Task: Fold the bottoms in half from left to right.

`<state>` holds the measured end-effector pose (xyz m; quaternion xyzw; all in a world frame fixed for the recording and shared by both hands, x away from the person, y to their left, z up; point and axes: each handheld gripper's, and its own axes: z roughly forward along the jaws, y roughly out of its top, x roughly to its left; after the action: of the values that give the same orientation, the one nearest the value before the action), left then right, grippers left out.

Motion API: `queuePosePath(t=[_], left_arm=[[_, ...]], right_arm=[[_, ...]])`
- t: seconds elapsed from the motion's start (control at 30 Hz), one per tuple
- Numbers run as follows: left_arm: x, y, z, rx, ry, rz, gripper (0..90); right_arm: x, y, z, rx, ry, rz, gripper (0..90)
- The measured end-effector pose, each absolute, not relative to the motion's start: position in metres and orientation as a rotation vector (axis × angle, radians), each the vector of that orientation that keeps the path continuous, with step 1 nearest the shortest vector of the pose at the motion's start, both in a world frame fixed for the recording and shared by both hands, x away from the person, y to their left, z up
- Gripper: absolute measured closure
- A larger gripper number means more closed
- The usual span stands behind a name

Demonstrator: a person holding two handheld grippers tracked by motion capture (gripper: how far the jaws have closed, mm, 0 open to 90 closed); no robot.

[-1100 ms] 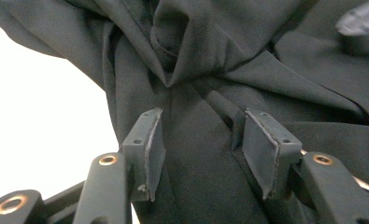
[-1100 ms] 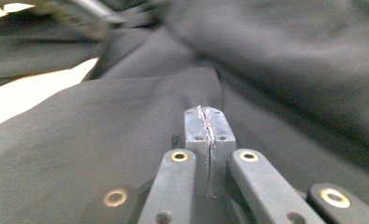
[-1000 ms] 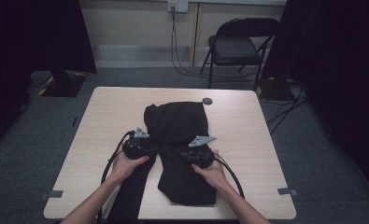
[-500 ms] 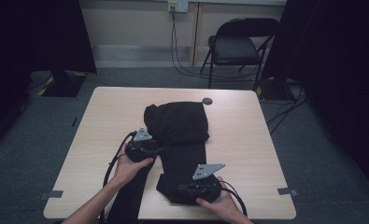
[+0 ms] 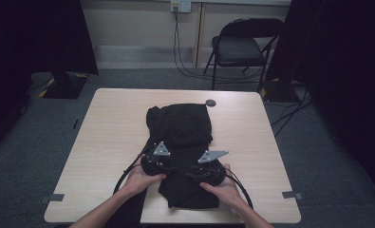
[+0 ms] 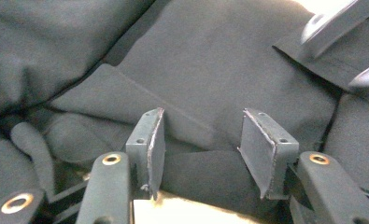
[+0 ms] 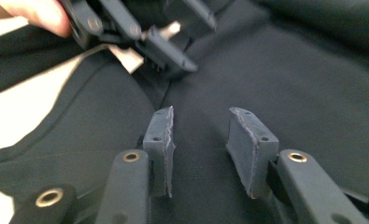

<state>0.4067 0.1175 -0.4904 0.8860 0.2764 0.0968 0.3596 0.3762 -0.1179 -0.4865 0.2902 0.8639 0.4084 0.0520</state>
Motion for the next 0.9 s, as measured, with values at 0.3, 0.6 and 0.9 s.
queuePosePath(t=[0.3, 0.6, 0.9], left_arm=[[0.409, 0.125, -0.488, 2.28, 0.734, 0.265, 79.4], [0.414, 0.14, -0.476, 2.199, 0.768, 0.27, 88.7], [0.409, 0.149, -0.485, 2.272, 0.79, 0.255, 69.1]], right_arm=[[0.326, -0.106, -0.493, 0.712, 2.831, 1.234, 87.5], [0.287, -0.118, -0.471, 0.69, 2.814, 1.415, 74.3], [0.338, -0.142, -0.486, 0.909, 2.678, 1.239, 71.2]])
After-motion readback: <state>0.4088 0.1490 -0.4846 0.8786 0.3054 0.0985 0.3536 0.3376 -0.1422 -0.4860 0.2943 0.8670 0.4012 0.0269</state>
